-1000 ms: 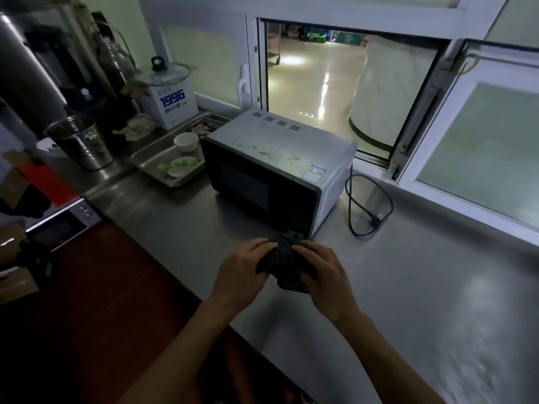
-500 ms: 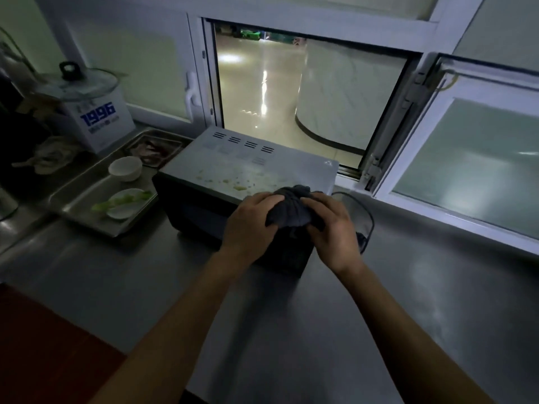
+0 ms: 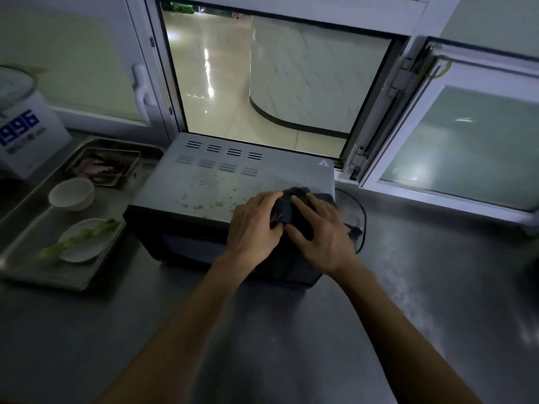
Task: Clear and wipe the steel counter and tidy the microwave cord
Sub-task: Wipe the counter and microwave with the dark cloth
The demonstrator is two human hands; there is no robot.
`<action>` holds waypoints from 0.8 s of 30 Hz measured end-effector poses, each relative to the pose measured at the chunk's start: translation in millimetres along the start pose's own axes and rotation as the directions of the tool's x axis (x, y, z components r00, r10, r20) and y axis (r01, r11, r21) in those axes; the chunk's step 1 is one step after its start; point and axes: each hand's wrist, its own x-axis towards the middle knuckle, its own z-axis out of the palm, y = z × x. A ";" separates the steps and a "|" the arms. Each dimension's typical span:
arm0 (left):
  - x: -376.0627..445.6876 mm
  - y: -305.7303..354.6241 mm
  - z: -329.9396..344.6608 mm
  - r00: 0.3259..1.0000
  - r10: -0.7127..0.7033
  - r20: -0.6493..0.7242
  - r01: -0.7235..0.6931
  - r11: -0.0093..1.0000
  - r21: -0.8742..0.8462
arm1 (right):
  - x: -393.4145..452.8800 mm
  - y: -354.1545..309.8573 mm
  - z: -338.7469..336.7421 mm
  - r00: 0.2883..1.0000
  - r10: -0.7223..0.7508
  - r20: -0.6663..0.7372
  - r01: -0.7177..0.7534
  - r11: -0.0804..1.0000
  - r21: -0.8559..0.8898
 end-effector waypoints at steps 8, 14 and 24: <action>-26.2 -24.6 -22.4 0.997 0.031 -0.068 -0.025 0.996 0.091 | 13.0 -11.0 10.8 0.990 0.135 0.041 -0.131 0.988 -0.075; -41.8 -36.6 -34.2 0.997 0.058 -0.041 -0.047 0.972 0.231 | 12.2 -19.1 16.5 0.985 0.164 0.056 -0.158 0.983 -0.096; -54.4 -52.7 -46.1 0.999 0.034 -0.024 -0.029 0.977 0.210 | 22.8 -34.1 20.2 0.967 0.213 0.139 -0.189 0.968 -0.167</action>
